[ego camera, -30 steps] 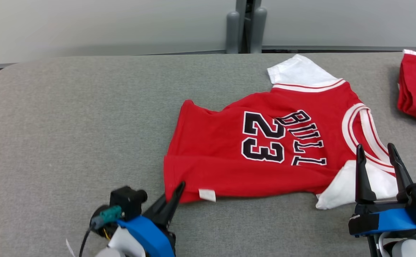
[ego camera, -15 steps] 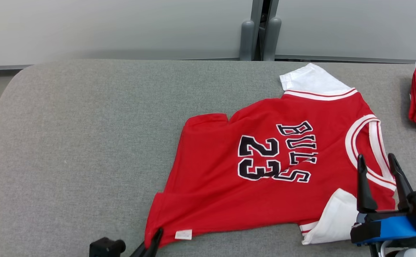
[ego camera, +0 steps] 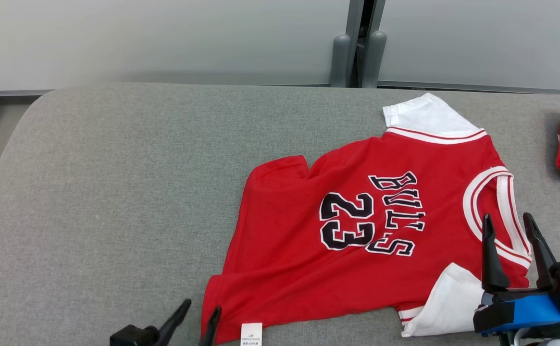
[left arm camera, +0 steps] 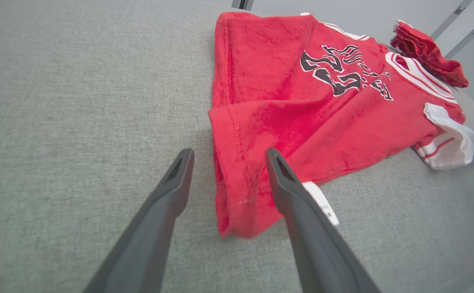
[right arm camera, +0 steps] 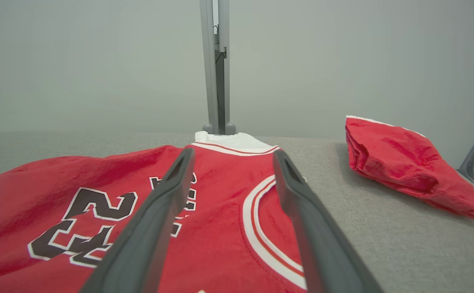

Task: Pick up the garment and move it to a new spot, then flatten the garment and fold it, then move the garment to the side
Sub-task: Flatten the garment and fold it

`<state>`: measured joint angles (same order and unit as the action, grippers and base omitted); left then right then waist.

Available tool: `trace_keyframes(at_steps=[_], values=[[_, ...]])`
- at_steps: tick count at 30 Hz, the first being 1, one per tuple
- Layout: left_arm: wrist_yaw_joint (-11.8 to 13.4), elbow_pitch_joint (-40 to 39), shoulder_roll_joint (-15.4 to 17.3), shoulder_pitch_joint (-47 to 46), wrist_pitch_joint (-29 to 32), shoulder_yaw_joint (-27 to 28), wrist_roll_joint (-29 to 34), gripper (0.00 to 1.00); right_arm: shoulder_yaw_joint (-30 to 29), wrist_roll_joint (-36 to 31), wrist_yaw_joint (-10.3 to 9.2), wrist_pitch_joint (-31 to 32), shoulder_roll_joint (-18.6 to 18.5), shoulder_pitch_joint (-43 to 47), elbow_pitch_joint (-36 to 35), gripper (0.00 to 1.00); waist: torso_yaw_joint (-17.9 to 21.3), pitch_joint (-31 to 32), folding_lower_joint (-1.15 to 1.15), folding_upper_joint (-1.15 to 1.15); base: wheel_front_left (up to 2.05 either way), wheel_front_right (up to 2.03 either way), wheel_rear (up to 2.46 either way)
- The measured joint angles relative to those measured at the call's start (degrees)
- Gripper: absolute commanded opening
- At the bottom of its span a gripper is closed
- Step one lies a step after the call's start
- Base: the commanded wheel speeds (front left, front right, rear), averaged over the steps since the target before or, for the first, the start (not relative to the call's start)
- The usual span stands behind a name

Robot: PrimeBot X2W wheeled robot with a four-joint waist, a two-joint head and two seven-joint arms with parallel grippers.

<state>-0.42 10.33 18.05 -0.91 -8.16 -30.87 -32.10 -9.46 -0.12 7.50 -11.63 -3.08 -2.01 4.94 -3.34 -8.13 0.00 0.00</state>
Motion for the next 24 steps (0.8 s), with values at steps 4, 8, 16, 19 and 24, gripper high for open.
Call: trace_keyframes(at_steps=[4,8,16,19,24], values=[[1.60,-0.92,0.36,-1.01,-2.89,1.37,1.45,1.00,-0.38,0.14,0.00,-0.01,-0.02,0.15,-0.11,1.00,0.07,0.32,0.00,0.00,0.00,0.00,0.00],[3.46,-1.85,0.40,-2.88,-4.77,2.96,3.16,1.00,-0.52,0.14,0.00,-0.01,-0.02,0.25,-0.09,1.00,0.34,0.56,0.00,0.00,0.00,0.00,0.00],[5.47,-3.35,-0.67,-8.36,-6.58,6.71,5.86,1.00,-0.74,0.16,0.00,0.00,-0.02,0.26,0.25,1.00,1.52,0.84,0.00,0.00,0.00,0.00,0.00],[5.91,-3.35,-0.96,-10.07,-6.66,8.51,6.39,1.00,-1.09,0.16,0.00,0.02,-0.01,0.26,0.49,1.00,2.14,0.81,0.00,0.00,0.00,0.00,0.00],[6.90,-3.85,-1.48,-11.81,-6.82,12.65,7.22,1.00,-1.94,0.15,0.00,0.05,-0.01,0.27,1.23,1.00,3.30,0.76,0.00,0.00,0.00,0.00,0.00]])
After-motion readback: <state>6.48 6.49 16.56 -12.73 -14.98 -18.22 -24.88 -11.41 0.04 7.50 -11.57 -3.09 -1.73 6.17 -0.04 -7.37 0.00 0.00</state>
